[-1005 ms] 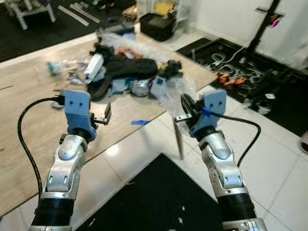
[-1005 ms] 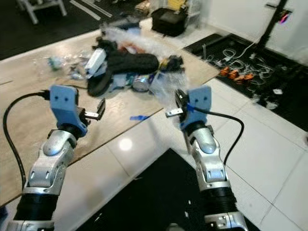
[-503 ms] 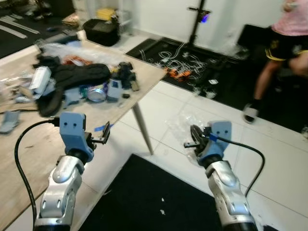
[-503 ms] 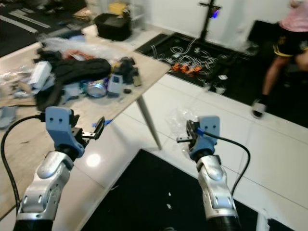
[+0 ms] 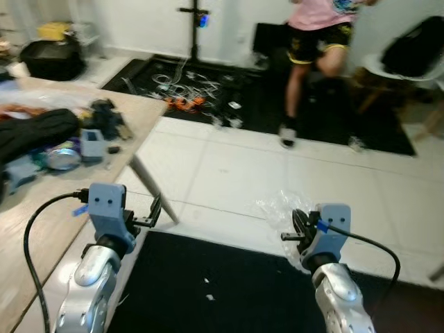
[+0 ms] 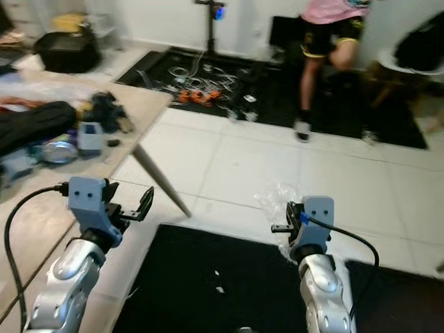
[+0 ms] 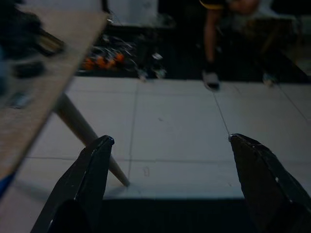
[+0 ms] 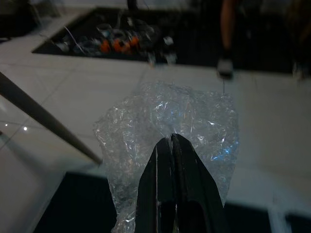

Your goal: Picking trash to rubbish bin

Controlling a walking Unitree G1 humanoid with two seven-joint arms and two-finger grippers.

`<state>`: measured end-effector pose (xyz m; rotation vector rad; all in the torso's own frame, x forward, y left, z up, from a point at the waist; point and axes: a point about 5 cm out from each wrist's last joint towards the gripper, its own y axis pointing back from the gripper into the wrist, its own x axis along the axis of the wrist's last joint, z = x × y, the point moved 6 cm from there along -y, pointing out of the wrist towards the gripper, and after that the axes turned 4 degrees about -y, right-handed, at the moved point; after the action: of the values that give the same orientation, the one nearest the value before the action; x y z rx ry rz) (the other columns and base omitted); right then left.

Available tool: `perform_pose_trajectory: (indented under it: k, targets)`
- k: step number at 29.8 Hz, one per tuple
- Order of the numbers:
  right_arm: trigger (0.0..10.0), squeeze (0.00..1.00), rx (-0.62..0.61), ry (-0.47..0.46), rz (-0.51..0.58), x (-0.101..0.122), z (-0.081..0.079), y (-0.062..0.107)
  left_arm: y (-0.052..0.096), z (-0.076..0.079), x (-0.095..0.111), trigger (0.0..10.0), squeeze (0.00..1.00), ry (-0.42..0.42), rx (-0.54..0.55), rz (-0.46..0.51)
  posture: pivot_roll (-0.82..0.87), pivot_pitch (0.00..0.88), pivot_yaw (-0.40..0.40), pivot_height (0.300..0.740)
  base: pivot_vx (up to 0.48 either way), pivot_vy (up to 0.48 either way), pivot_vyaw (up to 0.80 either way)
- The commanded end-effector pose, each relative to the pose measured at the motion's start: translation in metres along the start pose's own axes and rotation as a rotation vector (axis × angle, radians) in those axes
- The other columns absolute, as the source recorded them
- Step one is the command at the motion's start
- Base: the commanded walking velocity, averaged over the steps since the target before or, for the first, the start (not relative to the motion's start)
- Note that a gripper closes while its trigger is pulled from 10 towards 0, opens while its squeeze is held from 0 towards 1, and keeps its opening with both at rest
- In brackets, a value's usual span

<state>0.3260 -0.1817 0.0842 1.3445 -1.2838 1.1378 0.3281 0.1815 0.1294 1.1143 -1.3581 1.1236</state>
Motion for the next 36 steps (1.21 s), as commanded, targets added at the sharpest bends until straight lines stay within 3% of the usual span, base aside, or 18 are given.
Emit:
perform_pose_trajectory:
  k: [1,12,20,36]
  targets:
    - [10.0,0.00,-0.045,-0.016,-0.015,-0.003,0.012,0.002,0.002,-0.001,-0.003,10.0,0.00,0.006,-0.012,-0.006,0.03,0.134,0.023,0.740,0.000,0.000,-0.80]
    - [10.0,0.00,-0.020,-0.006,-0.005,-0.002,0.003,0.003,-0.005,0.005,-0.003,10.0,0.00,0.032,0.006,0.000,0.02,0.134,0.023,0.740,0.000,0.000,-0.80]
    - [10.0,0.00,-0.020,-0.015,-0.018,-0.006,0.000,0.001,-0.011,-0.005,-0.014,10.0,0.00,-0.052,0.069,-0.070,0.02,0.133,0.025,0.740,0.000,0.000,-0.80]
    - [10.0,0.00,-0.003,-0.034,-0.032,-0.011,-0.004,0.000,-0.014,0.008,-0.012,10.0,0.00,-0.034,0.040,-0.058,0.02,0.133,0.025,0.740,0.000,0.000,-0.80]
